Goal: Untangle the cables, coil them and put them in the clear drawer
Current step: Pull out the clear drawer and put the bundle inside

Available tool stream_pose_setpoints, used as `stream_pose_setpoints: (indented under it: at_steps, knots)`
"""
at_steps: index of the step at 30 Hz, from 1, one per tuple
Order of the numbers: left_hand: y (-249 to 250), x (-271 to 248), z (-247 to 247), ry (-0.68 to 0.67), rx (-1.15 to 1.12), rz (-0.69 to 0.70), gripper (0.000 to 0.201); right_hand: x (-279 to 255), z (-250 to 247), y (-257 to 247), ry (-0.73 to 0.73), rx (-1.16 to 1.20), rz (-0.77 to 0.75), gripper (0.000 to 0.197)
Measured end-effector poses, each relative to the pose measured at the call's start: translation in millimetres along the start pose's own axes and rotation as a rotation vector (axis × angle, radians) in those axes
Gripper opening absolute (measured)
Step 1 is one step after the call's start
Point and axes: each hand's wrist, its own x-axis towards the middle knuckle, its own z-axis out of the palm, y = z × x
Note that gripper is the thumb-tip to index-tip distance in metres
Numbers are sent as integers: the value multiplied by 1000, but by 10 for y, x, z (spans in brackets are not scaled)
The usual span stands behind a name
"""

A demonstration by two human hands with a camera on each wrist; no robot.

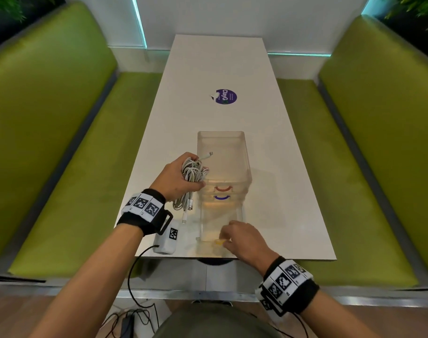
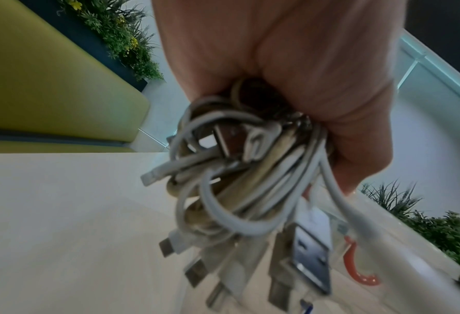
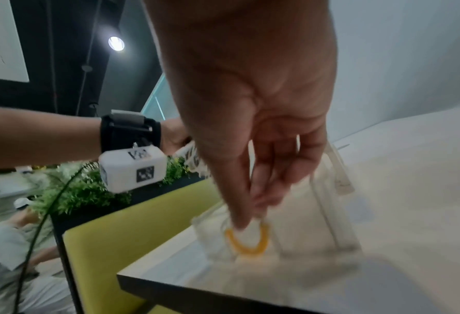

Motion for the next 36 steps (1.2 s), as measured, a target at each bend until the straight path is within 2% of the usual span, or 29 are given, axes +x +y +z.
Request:
stream_pose_setpoints:
  at_steps: [3, 7, 9, 11, 14, 16, 18, 20, 22, 24, 27, 29, 30, 32, 33, 36]
  knots:
    - [15, -9, 3, 20, 16, -2, 47, -79, 96, -31, -89, -43, -48, 23]
    - [27, -19, 19, 36, 30, 4, 47, -117, 59, -22, -106, -27, -57, 25]
    - [26, -30, 8, 32, 23, 4, 48, -139, -13, -41, -118, 25, -54, 31]
    - [57, -69, -6, 53, -5, 19, 48, -192, -123, -67, -50, 166, -65, 42]
    - [218, -218, -22, 140, -252, 69, 45, -260, -387, -187, 200, 481, -89, 66]
    - [396, -376, 19, 162, -489, 101, 43, -279, -597, -337, 277, 677, -121, 88]
    - [547, -527, 137, 161, -694, 113, 43, -273, -783, -510, 230, 841, -201, 97]
    - [640, -631, 305, 154, -908, 96, 42, -237, -880, -626, 168, 936, -262, 90]
    - [685, -683, 439, 165, -994, 87, 38, -211, -915, -662, 159, 956, -262, 84]
    - [658, -709, 508, 168, -946, 88, 47, -199, -896, -639, 135, 926, -264, 75]
    - [506, -754, 585, 107, -847, 12, 89, -215, -812, -564, 156, 914, -244, 51]
    - [443, -777, 657, 85, -738, -46, 112, -237, -732, -531, 203, 954, -215, 43]
    - [427, -771, 693, 91, -650, -58, 114, -242, -691, -520, 220, 963, -200, 42]
    - [438, -737, 702, 109, -443, -51, 99, -251, -613, -482, 236, 986, -144, 39]
    - [447, -715, 684, 103, -340, -45, 100, -255, -588, -443, 234, 976, -106, 35]
    - [426, -642, 522, 163, -293, -10, 116, -230, -532, -210, 137, 712, 42, 29]
